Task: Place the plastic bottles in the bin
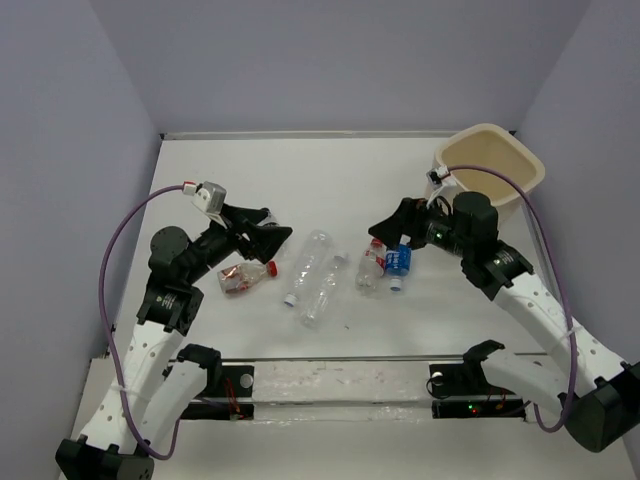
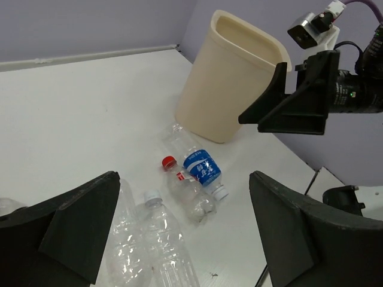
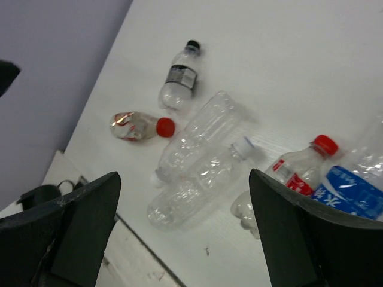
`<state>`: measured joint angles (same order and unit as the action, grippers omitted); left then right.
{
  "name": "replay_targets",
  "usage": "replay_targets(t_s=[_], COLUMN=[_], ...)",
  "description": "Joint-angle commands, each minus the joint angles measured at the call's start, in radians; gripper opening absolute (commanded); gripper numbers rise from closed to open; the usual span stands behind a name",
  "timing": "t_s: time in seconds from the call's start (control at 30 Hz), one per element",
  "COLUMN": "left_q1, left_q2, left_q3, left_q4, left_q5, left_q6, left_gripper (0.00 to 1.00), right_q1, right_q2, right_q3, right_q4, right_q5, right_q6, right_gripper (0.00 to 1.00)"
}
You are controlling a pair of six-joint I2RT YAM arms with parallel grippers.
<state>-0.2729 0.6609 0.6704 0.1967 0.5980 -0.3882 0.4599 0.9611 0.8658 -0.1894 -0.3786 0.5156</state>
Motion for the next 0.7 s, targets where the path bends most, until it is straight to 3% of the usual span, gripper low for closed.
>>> replay_targets(t_s=[0.0,0.07,0.33,0.67], left_q1=[0.004,0.004,0.008,0.008], left_q2=[0.017,0.020,0.046,0.157], left_q3=[0.047,0.047,0.035,0.061], left_q4=[0.021,0.021,0.058,-0.035], left_q5=[0.062,0.069,0.132,0.057], left_q6=[0.014,0.012,-0.015,0.011], left_gripper=[0.99,0.99,0.99,0.99], right_q1=[0.019,0.019,0.028,0.028], right_q2=[0.018,0.033,0.175,0.338], right_q3=[-0.019,-0.036,-0.067,-0.044], right_q4=[0.021,0.011,0.054,0.081], right_q5=[0.292,0.409,0.622,0.719], right_q6=[-0.058,-0.065,-0.107,-0.137], right_gripper=[0.93,0.93,0.92,0.93])
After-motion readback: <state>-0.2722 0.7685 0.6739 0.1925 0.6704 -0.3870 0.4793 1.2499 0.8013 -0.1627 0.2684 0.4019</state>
